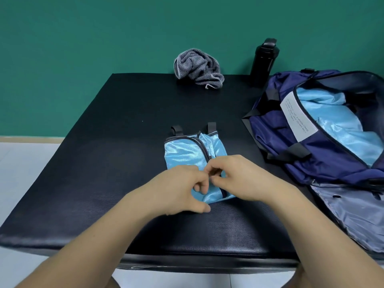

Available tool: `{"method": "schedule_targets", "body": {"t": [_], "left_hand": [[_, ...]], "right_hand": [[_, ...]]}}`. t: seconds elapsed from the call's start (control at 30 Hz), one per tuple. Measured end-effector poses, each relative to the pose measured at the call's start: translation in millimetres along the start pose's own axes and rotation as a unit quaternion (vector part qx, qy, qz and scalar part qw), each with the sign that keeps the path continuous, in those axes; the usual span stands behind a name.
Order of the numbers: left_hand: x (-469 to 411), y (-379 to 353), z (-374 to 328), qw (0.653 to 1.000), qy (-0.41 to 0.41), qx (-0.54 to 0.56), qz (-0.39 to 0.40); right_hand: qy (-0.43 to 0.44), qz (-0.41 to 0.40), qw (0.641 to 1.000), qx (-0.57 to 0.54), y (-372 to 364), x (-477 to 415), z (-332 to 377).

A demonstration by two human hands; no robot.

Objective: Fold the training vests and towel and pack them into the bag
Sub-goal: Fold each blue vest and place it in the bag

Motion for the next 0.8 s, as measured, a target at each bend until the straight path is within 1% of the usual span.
{"method": "schedule_targets", "body": {"t": [0.07,0.2,0.33,0.47,0.53,0.63,0.7,0.8], "left_hand": [[-2,-7,-6,0.998,0.001,-0.055,0.009],[-6,-11,-15,0.991,0.0,-0.131,0.012],[-8,-8,-21,0.985,0.013,-0.173,0.008],[-9,-7,-23,0.978,0.009,-0.208,0.008],[-8,-5,-18,0.985,0.008,-0.171,0.004],[-4,2,-7,0.997,0.013,-0.08,-0.019],[-1,8,1,0.999,0.01,-0.026,-0.039],[1,16,10,0.997,0.014,0.044,-0.066]], "right_hand": [[-0.001,0.018,1.0,-0.001,-3,-2,-1],[0.0,0.026,1.0,-0.001,-3,-5,-6],[0.007,0.036,0.999,-0.015,-2,-2,-9],[-0.011,0.05,0.998,-0.046,4,5,-6],[-0.006,0.061,0.998,-0.022,5,6,-3],[0.003,0.065,0.998,0.018,3,5,-2],[0.012,0.047,0.998,0.034,2,2,-4],[0.01,-0.002,0.999,0.048,6,-1,-10]]}}
Point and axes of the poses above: each hand's wrist, its own x-axis away from the middle knuckle, its own y-axis out of the back of the hand, z = x × y, the point moved 2 cm from there along -x, towards the middle knuckle, and after that the axes turned 7 degrees about z, right-handed, at the moved point
